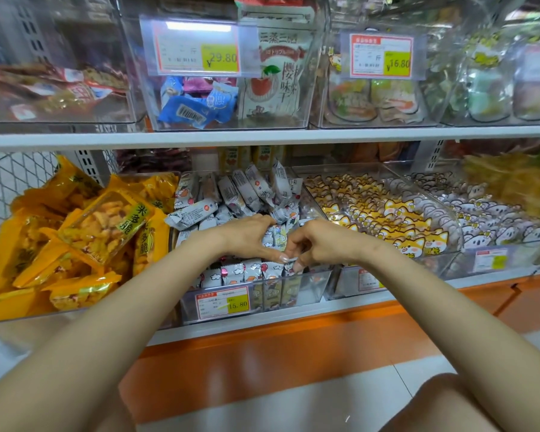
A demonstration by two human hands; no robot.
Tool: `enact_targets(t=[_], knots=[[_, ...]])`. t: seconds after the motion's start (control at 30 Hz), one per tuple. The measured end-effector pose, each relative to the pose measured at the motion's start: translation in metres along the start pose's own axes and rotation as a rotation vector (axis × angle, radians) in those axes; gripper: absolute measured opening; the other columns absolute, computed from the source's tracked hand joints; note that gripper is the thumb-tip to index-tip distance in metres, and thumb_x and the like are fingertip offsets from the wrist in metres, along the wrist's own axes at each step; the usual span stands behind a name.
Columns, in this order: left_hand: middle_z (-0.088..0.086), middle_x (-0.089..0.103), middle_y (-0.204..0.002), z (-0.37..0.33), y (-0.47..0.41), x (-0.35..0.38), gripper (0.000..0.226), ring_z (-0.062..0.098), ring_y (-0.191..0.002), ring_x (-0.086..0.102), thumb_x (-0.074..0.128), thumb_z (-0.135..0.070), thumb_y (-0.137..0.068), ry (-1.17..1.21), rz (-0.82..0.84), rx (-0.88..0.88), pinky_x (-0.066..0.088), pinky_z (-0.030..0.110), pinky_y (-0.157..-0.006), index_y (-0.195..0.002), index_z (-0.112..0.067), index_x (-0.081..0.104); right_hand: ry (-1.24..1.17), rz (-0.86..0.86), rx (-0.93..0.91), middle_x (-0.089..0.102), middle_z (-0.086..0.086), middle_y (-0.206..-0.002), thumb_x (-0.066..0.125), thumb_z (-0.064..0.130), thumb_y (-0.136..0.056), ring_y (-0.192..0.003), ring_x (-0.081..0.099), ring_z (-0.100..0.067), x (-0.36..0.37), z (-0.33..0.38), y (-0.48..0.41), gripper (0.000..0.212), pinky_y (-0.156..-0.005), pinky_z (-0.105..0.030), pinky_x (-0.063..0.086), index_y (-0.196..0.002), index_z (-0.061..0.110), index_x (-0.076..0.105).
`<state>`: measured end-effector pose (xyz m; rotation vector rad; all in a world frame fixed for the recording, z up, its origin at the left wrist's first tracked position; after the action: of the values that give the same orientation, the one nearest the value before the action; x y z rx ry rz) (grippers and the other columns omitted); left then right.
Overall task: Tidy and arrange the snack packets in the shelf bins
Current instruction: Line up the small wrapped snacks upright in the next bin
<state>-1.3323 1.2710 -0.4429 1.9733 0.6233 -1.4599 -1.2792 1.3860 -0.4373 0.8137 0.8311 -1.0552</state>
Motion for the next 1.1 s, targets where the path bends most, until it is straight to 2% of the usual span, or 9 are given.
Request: enact_targets(t=[0.1,0.2,0.33,0.53,0.67,0.73,0.9,1.03,1.1], knots=[[0.009,0.029,-0.15,0.001,-0.001,0.0,0.085,0.024,-0.134,0.034,0.055,-0.056,-0.084,0.032,0.0,0.006,0.032,0.032,-0.108,-0.146,-0.01,0.021,-0.053,0.023,0.024,0.073,0.001,-0.08,0.067,-0.001,-0.079,-0.071,0.062,-0.002,0.0,-0.002,0.0,0.019,-0.069,-0.024,0.049,-0.094,0.01,0.069],[0.009,0.029,-0.15,0.002,-0.002,0.001,0.083,0.023,-0.134,0.034,0.056,-0.053,-0.085,0.042,-0.002,0.006,0.032,0.032,-0.108,-0.146,-0.01,0.022,0.001,0.017,0.021,0.07,0.007,-0.078,0.071,0.007,-0.079,-0.063,0.056,0.014,0.002,-0.001,-0.001,0.02,-0.061,-0.007,0.041,-0.098,0.014,0.071],[0.007,0.028,-0.15,0.007,-0.003,0.002,0.086,0.022,-0.135,0.032,0.065,-0.046,-0.082,0.023,0.005,0.001,0.03,0.03,-0.109,-0.146,-0.01,0.021,-0.054,0.04,0.041,0.07,0.002,-0.084,0.069,0.008,-0.083,-0.075,0.062,-0.003,-0.002,-0.002,0.002,0.024,-0.06,-0.009,0.043,-0.107,0.012,0.07],[0.006,0.026,-0.152,0.008,-0.004,0.002,0.09,0.022,-0.136,0.03,0.068,-0.046,-0.08,-0.006,0.025,0.007,0.029,0.032,-0.11,-0.147,-0.012,0.019,-0.104,0.029,0.04,0.071,-0.008,-0.084,0.064,0.003,-0.085,-0.055,0.055,0.011,-0.003,-0.004,0.001,0.017,-0.052,-0.006,0.039,-0.102,0.006,0.066],[0.006,0.027,-0.15,0.007,-0.003,0.002,0.085,0.021,-0.135,0.032,0.064,-0.046,-0.083,-0.016,0.019,0.007,0.03,0.031,-0.109,-0.147,-0.012,0.02,-0.036,0.024,0.007,0.072,-0.005,-0.091,0.065,0.01,-0.087,-0.079,0.063,-0.006,0.0,-0.004,0.001,0.019,-0.071,-0.02,0.049,-0.105,0.014,0.068],[0.006,0.028,-0.15,0.008,-0.003,0.002,0.083,0.021,-0.135,0.032,0.062,-0.046,-0.084,-0.009,0.015,0.007,0.03,0.031,-0.109,-0.147,-0.012,0.02,0.056,-0.008,-0.001,0.069,0.0,-0.088,0.064,0.014,-0.087,-0.082,0.062,-0.012,0.001,-0.003,0.0,0.02,-0.076,-0.027,0.048,-0.106,0.014,0.069],[0.007,0.029,-0.15,0.007,-0.001,0.001,0.085,0.022,-0.134,0.035,0.066,-0.044,-0.082,0.024,0.01,0.005,0.032,0.034,-0.109,-0.146,-0.011,0.022,0.12,-0.328,-0.022,0.067,-0.002,-0.075,0.062,0.01,-0.084,-0.066,0.06,-0.014,-0.027,0.004,0.009,0.009,-0.063,-0.028,0.048,-0.081,0.009,0.07],[0.006,0.025,-0.153,0.008,0.0,0.0,0.087,0.022,-0.137,0.031,0.067,-0.044,-0.081,0.031,0.007,0.008,0.031,0.032,-0.11,-0.147,-0.011,0.02,-0.317,-0.675,0.05,0.064,-0.011,-0.075,0.056,0.005,-0.09,-0.053,0.067,-0.022,-0.066,-0.006,0.03,0.007,-0.046,-0.032,0.056,-0.084,0.001,0.054],[0.006,0.024,-0.153,0.007,0.001,0.0,0.087,0.021,-0.137,0.03,0.066,-0.044,-0.082,0.025,0.007,0.01,0.03,0.031,-0.11,-0.147,-0.011,0.019,-0.464,-0.708,0.078,0.062,-0.015,-0.081,0.047,-0.001,-0.092,-0.056,0.068,-0.03,-0.069,-0.014,0.032,0.007,-0.047,-0.037,0.057,-0.091,0.004,0.053]])
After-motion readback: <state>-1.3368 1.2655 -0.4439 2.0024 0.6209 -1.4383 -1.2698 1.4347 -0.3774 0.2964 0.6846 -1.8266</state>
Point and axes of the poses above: each hand's wrist, its own y-axis away from the middle knuckle, its own x-axis out of the palm, z = x × y, the point moved 5 cm from there along -y, towards the middle knuckle
